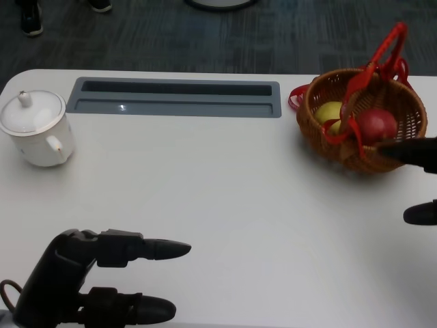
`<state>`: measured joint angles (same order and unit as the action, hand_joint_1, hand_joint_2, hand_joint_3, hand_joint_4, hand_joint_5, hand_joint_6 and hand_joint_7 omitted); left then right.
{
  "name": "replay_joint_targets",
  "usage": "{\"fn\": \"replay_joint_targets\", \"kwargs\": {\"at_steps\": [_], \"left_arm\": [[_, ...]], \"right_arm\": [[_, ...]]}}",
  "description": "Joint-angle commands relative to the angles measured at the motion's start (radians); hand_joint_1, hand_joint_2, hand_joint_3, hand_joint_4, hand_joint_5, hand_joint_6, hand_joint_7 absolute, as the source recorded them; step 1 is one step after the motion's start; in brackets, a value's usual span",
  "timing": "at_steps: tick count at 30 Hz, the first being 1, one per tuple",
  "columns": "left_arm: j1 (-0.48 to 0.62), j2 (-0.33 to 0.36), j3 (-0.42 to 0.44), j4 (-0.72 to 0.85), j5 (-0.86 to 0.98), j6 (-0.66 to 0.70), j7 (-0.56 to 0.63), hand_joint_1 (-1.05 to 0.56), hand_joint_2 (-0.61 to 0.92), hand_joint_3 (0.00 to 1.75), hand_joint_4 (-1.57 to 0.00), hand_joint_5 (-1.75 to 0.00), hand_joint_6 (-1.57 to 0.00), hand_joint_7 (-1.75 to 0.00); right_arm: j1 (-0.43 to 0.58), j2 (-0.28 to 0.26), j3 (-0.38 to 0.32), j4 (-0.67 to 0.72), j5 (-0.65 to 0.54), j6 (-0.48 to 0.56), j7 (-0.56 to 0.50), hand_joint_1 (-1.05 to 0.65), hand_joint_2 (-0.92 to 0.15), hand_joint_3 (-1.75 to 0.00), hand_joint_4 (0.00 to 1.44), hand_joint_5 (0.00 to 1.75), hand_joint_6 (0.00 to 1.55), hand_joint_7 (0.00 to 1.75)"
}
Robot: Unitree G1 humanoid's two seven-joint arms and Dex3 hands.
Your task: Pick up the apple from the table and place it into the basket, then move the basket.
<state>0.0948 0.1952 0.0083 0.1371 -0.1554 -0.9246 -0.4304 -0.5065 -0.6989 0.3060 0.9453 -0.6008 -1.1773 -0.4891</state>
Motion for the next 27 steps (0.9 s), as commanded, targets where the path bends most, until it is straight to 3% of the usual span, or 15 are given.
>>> {"fn": "replay_joint_targets", "kwargs": {"at_steps": [1, 7, 16, 27], "left_arm": [[-0.001, 0.015, 0.003, -0.006, -0.006, 0.000, 0.007, -0.40, 0.70, 0.00, -1.14, 0.00, -1.06, 0.00], [-0.007, 0.025, 0.000, -0.010, -0.016, 0.005, 0.000, -0.41, 0.70, 0.00, -1.13, 0.00, -1.04, 0.00], [-0.010, 0.029, 0.004, -0.011, -0.015, -0.001, 0.005, -0.45, 0.70, 0.00, -1.11, 0.00, -1.03, 0.00], [-0.004, 0.033, 0.006, -0.027, -0.020, -0.010, 0.005, -0.44, 0.69, 0.00, -1.11, 0.00, -1.03, 0.00]], "right_arm": [[0.112, -0.016, -0.060, -0.128, 0.074, -0.040, 0.041, -0.69, -0.76, -0.01, 0.76, 0.00, 0.70, 0.00], [0.288, 0.041, -0.112, -0.371, 0.218, -0.052, 0.162, -0.69, -0.77, 0.00, 0.73, 0.00, 0.68, 0.00], [0.386, 0.130, -0.070, -0.573, 0.425, -0.003, 0.395, -0.63, -0.78, 0.00, 0.68, 0.00, 0.64, 0.00], [0.372, 0.282, 0.021, -0.558, 0.644, 0.026, 0.636, -0.49, -0.75, 0.00, 0.72, 0.01, 0.68, 0.01]]}}
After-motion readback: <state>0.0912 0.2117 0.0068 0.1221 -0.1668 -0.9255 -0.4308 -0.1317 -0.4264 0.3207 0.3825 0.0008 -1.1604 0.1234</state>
